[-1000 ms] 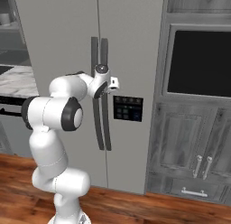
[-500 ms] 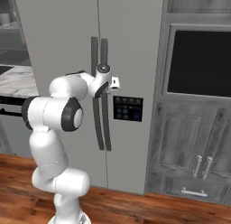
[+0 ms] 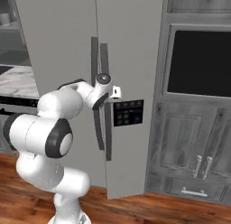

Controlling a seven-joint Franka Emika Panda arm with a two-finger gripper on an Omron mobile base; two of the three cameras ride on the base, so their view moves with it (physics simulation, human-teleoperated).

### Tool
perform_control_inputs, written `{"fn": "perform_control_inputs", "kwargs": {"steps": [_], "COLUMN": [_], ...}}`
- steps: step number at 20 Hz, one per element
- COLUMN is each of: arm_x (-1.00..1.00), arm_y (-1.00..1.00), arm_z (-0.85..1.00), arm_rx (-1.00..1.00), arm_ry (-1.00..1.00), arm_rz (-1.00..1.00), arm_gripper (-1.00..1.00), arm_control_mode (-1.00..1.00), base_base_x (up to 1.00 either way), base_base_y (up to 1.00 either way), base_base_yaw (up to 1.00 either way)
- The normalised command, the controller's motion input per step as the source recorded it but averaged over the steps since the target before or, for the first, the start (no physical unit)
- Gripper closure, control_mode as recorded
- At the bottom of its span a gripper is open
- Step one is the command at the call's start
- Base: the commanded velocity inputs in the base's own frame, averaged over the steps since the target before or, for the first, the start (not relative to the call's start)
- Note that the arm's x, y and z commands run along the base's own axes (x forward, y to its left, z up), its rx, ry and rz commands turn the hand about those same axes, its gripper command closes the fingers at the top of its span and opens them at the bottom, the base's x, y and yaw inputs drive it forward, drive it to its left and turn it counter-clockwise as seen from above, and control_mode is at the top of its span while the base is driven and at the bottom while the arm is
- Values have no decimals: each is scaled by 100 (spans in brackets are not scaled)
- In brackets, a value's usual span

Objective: There is a bowl on the dining counter. Grab a lemon wedge from the fridge and place it in the bowl. Then get the liquor bottle and glass cup from the cabinet and place them next to the bowl.

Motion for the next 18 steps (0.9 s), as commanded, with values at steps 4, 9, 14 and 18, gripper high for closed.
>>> {"fn": "perform_control_inputs", "kwargs": {"steps": [4, 9, 14, 18], "arm_x": [-100, -72, -5, -65], "arm_y": [-48, -32, 1, 0], "arm_z": [5, 1, -10, 9], "arm_rx": [10, 5, -5, -1], "arm_ry": [-3, 0, 5, -4], "arm_rz": [-4, -2, 0, 0], "arm_gripper": [100, -100, -100, -100], "arm_control_mode": [-100, -100, -100, -100], "base_base_x": [0, 0, 0, 0], "base_base_y": [0, 0, 0, 0], "base_base_yaw": [0, 0, 0, 0]}}
